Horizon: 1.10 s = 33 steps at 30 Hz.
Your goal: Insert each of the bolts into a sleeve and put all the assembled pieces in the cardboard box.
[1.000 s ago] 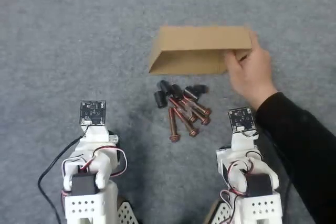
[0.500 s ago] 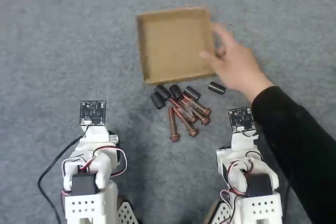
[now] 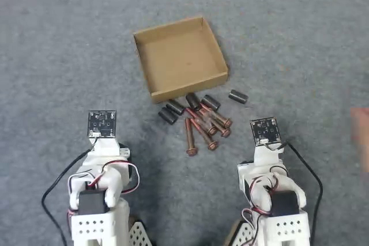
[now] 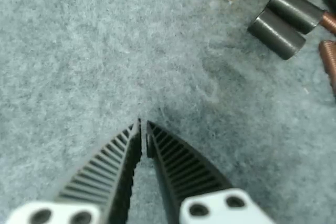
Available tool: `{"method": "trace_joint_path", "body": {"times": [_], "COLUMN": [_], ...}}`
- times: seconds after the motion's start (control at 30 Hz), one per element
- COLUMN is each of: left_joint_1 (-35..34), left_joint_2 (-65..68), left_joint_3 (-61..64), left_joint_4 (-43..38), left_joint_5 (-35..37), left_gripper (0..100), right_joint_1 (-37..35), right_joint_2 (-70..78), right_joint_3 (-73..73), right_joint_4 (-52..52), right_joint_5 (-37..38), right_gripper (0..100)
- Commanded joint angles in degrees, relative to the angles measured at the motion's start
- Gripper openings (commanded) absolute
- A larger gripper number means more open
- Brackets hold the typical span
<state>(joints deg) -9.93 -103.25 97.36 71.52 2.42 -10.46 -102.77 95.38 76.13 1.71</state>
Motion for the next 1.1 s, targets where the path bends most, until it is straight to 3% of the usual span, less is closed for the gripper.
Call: {"method": "trace_joint_path", "body": {"times": [0.0, 0.57, 0.9, 1.07], "left_joint_1": [-0.4, -0.4, 2.3, 6.9], "left_joint_2": [-0.5, -0.5, -0.5, -0.4], "left_joint_3": [-0.8, -0.8, -0.8, -0.8], "left_joint_4": [0.4, 0.4, 0.2, 0.4], "left_joint_5": [-0.3, -0.3, -0.2, -0.4], "left_gripper": [1, 1, 1, 1], "right_joint_1": [0.5, 0.5, 0.5, 0.3], "right_joint_2": [-1.3, -1.3, -1.3, -1.3], "right_joint_3": [1.1, 1.1, 1.1, 1.1], "right_joint_4": [-1.0, -1.0, -1.0, -1.0], "right_joint_5": [-0.2, -0.2, -0.2, -0.5], "right_gripper": [0.8, 0.8, 0.8, 0.8]}}
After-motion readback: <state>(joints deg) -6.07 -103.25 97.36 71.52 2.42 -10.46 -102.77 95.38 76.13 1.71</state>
